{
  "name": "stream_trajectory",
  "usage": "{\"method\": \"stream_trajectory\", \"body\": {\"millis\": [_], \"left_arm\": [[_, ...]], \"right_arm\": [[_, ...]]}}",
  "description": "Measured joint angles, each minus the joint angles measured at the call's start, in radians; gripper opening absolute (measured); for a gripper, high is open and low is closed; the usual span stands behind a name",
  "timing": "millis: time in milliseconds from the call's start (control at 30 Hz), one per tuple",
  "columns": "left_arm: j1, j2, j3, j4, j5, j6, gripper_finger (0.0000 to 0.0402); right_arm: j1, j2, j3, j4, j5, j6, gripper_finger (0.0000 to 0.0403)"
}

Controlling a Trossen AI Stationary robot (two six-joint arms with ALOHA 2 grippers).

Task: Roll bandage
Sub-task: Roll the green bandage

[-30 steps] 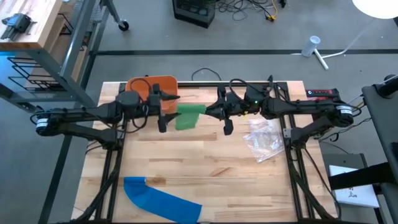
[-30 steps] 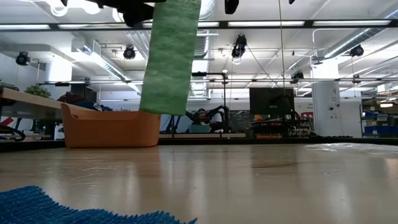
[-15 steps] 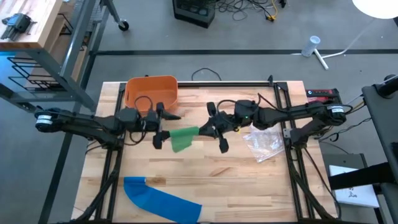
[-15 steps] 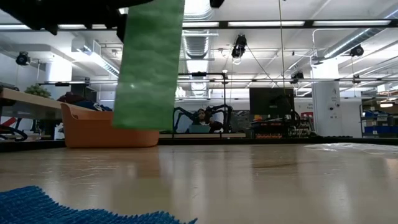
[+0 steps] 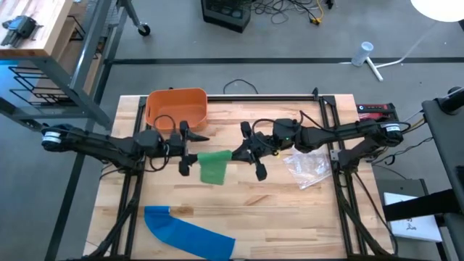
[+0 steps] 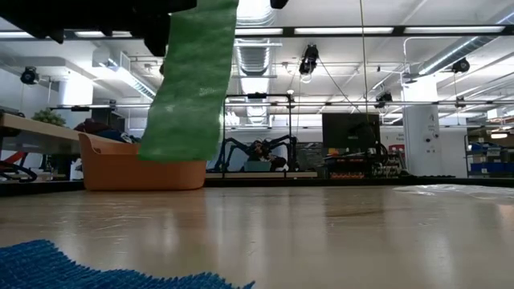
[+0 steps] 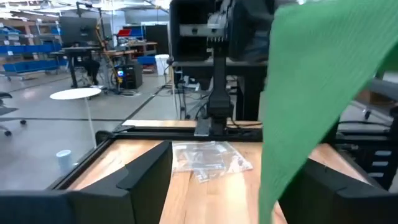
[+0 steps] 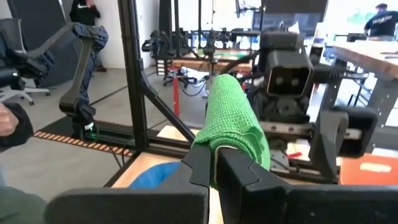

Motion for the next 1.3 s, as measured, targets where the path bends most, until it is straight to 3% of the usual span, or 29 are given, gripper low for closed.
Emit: {"method": "stream_trajectory", "body": {"millis": [600, 800, 1100, 1200, 1300], "left_arm": [[-0.012, 0.012, 0.007, 0.199, 0.081, 0.071, 0.0232], [-0.012, 0.037, 0.086, 0.136, 0.121, 0.099, 0.0232], [-0.012, 0.215, 0.241, 0.020, 0.098, 0.124, 0.0228], [-0.020, 0.256, 0.283, -0.056, 0.103, 0.127, 0.0203], [-0.028, 0.258, 0.317, -0.128, 0.103, 0.118, 0.0154]], "right_arm": [[-0.007, 0.000, 0.084, -0.006, 0.063, -0.048, 0.0002], [-0.009, 0.000, 0.085, -0.007, 0.100, -0.048, 0.0002], [0.007, 0.000, 0.085, -0.052, 0.105, 0.066, 0.0002], [0.022, 0.000, 0.083, -0.052, 0.102, 0.064, 0.0002], [0.038, -0.015, 0.083, -0.069, 0.107, 0.070, 0.0002]]}}
